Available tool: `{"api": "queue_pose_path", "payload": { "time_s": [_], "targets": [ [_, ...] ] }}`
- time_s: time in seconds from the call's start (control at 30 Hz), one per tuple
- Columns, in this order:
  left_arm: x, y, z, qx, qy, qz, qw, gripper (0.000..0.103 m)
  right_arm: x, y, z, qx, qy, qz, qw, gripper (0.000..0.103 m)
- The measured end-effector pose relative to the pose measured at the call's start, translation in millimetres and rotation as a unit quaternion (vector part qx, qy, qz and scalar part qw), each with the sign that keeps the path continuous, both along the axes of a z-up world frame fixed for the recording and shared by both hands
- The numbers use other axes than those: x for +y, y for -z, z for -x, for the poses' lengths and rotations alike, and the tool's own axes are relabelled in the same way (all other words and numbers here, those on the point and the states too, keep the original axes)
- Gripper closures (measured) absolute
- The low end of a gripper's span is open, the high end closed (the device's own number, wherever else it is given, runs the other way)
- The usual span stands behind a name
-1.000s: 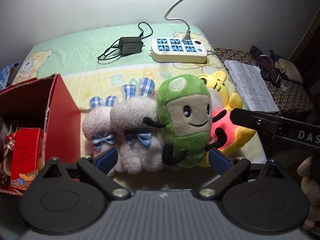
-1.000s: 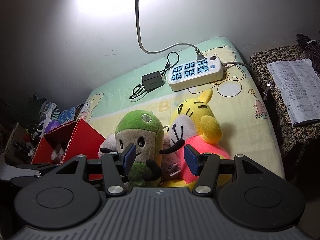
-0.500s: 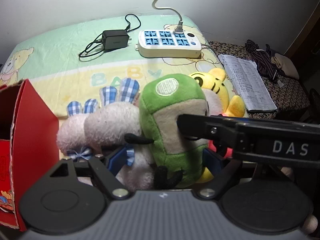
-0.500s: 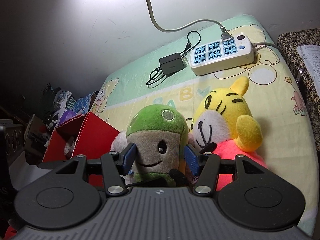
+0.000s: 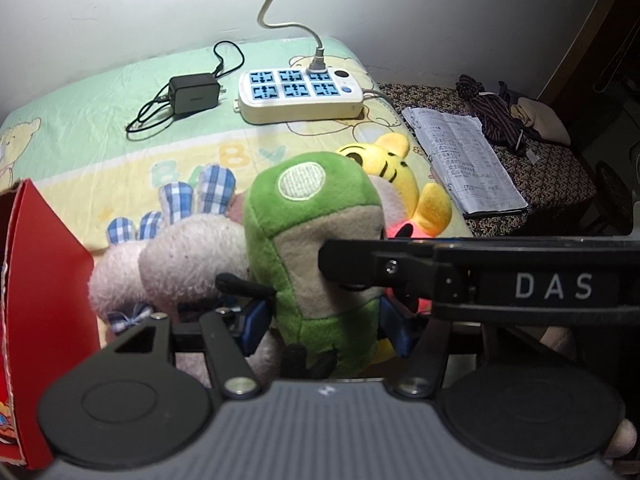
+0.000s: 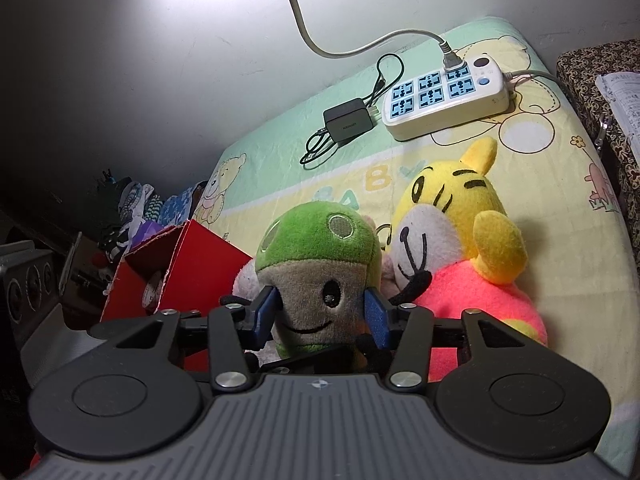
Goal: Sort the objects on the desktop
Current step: 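Close the right gripper around the green-and-beige plush, then lift the green plush with the right gripper and carry it into the red box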
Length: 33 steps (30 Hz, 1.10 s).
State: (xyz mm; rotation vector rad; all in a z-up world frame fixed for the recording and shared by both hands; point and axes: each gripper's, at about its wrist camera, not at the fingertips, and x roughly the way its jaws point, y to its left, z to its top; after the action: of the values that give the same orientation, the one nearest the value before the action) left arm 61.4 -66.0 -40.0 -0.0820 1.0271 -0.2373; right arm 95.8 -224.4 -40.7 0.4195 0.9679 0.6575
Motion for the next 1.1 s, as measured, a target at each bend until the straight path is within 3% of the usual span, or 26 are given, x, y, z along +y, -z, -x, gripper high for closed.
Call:
{"api": "queue_pose_path", "payload": {
  "time_s": [0.33, 0.57, 0.77, 1.1],
  "targets": [
    [8.2, -38.7, 39.9, -0.059, 0.011, 0.019, 0.9980, 0.044, -1.2, -36.8, 34.2, -0.056, 0.005, -0.010, 0.998, 0.053],
    [42.4, -66.6, 64.9, -0.107, -0.007, 0.025, 0.9939, 0.044, 24.6, -61.0, 49.7, -0.102, -0.006, -0.030, 0.994, 0.055],
    [101.4, -85.9, 86.8, -0.141, -0.035, 0.007, 0.9894, 0.044, 82.4, -73.6, 58.2, -0.125, -0.027, -0.053, 0.990, 0.055],
    [231.0, -81.7, 108.6, -0.135, -0.095, -0.041, 0.9855, 0.044, 215.1, -58.8, 64.7, -0.122, -0.081, -0.087, 0.985, 0.055]
  ]
}}
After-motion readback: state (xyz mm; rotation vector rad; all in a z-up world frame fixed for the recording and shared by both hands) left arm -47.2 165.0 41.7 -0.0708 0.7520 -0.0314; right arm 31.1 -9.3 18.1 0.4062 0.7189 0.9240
